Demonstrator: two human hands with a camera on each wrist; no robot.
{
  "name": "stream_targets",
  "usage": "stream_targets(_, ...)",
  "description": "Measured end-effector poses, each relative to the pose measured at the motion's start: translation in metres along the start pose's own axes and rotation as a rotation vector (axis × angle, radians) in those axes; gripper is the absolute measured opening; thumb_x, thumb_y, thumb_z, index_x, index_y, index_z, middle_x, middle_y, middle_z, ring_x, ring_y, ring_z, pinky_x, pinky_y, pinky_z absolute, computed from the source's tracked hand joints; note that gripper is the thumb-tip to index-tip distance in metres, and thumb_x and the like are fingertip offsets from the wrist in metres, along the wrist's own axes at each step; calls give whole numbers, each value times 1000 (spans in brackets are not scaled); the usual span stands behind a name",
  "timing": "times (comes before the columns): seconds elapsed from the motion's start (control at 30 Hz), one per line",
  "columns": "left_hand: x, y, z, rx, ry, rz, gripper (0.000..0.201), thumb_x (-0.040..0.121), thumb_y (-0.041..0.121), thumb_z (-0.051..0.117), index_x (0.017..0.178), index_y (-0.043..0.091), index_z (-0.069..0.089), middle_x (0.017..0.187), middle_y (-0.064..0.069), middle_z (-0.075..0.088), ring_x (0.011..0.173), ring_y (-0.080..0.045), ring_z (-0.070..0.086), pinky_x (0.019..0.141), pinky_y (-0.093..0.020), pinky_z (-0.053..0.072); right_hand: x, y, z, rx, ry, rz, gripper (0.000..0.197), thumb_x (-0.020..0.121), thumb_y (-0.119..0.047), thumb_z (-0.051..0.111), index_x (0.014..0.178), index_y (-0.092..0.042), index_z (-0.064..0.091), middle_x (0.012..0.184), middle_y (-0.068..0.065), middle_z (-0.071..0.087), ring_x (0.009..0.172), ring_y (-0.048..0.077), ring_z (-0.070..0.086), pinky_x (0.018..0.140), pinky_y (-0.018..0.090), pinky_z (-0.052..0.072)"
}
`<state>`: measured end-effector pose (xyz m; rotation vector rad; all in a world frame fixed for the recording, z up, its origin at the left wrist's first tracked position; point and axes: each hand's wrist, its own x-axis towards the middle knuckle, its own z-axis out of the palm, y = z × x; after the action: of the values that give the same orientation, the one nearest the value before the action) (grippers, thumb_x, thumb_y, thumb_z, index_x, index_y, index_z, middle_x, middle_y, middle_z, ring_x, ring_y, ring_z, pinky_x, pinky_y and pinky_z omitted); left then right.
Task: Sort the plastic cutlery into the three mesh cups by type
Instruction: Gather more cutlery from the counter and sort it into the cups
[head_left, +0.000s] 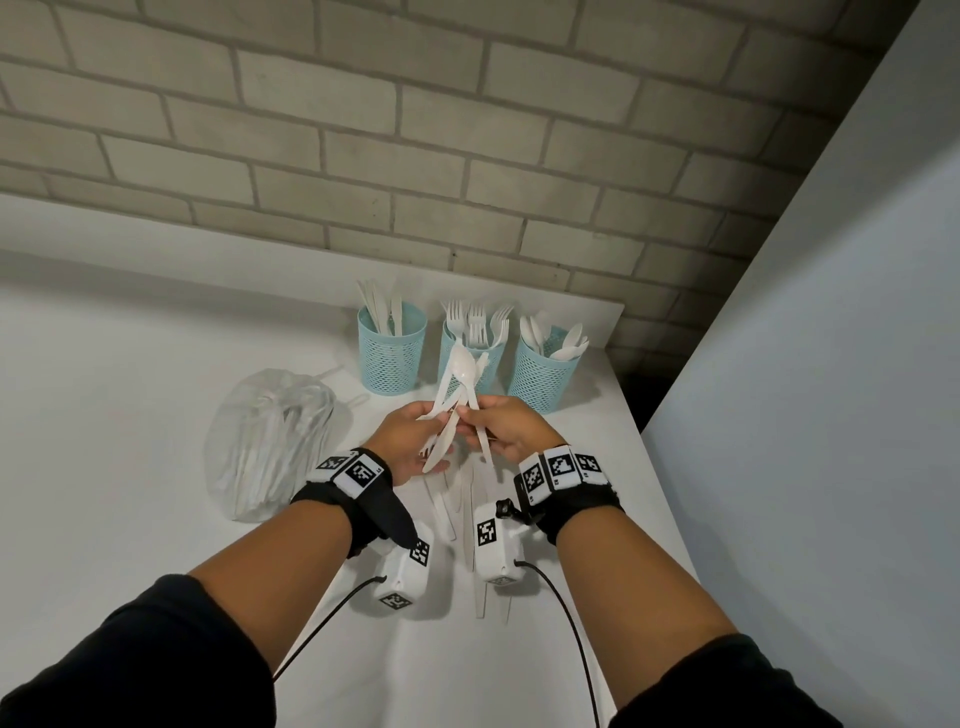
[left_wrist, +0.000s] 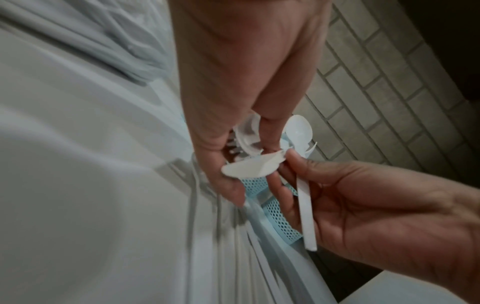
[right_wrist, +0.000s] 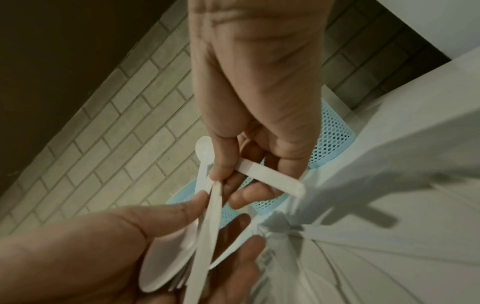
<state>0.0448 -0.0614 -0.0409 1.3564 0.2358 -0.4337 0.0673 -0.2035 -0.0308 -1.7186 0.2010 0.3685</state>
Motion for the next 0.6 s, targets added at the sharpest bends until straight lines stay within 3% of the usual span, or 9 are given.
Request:
stream_targets(0.1,-2,-2,0,-71,-66,26,20,98,15,47,117,17,52,104,-11,65,83,-25,65,74,-35,56,0,-3,-1,-13,11,-33,24,89,-20,62,109,-6,66,84,5,67,77,17,60,82,37,51)
stream_targets(0.17,-1,-3,0,-110,-82,44,20,99,15,46,117,17,53,100,-9,67,79,-20,68,76,-32,55,-1,-3,-2,-40,50,-29,15,88,-26,63,97,-16,70,81,2,65,75,15,55,68,31,49)
stream_targets(0.23,-3,-2,1,-128,-72,54,19,99,15,45,115,17,55,94,-5,67,68,-12,68,63,-21,54,-1,-3,-3,-21,74,-5,12,89,-28,62,87,-19,69,77,1,60,65,13,49,56,24,40)
stream_targets(0.3,-5,1,2,-152,-65,44,18,100,16,44,114,18,55,90,-3,64,66,-10,61,50,-13,48,-2,-3,-2,52,64,14,19,91,-28,60,88,-11,67,77,4,56,59,13,45,51,23,38)
stream_targets(0.43,-6,4,0,-156,-97,-1,16,100,19,42,109,19,56,90,-3,59,62,-9,47,45,-11,39,-6,-12,-4,120,202,11,30,95,-35,50,92,-7,60,72,2,51,52,10,38,45,20,33)
stream_targets(0.53,-7,5,-5,-140,-141,-30,16,101,20,41,104,20,57,92,-4,60,57,-8,43,43,-11,35,-6,-14,-11,121,337,-131,34,95,-39,49,106,-9,59,67,-5,42,51,8,32,42,16,28)
stream_targets(0.6,-7,6,-10,-112,-171,-50,18,101,20,41,105,19,58,92,-4,60,54,-6,41,43,-11,33,-5,-11,-15,56,461,-304,28,92,-36,55,105,-12,61,70,-8,47,59,7,42,52,16,35)
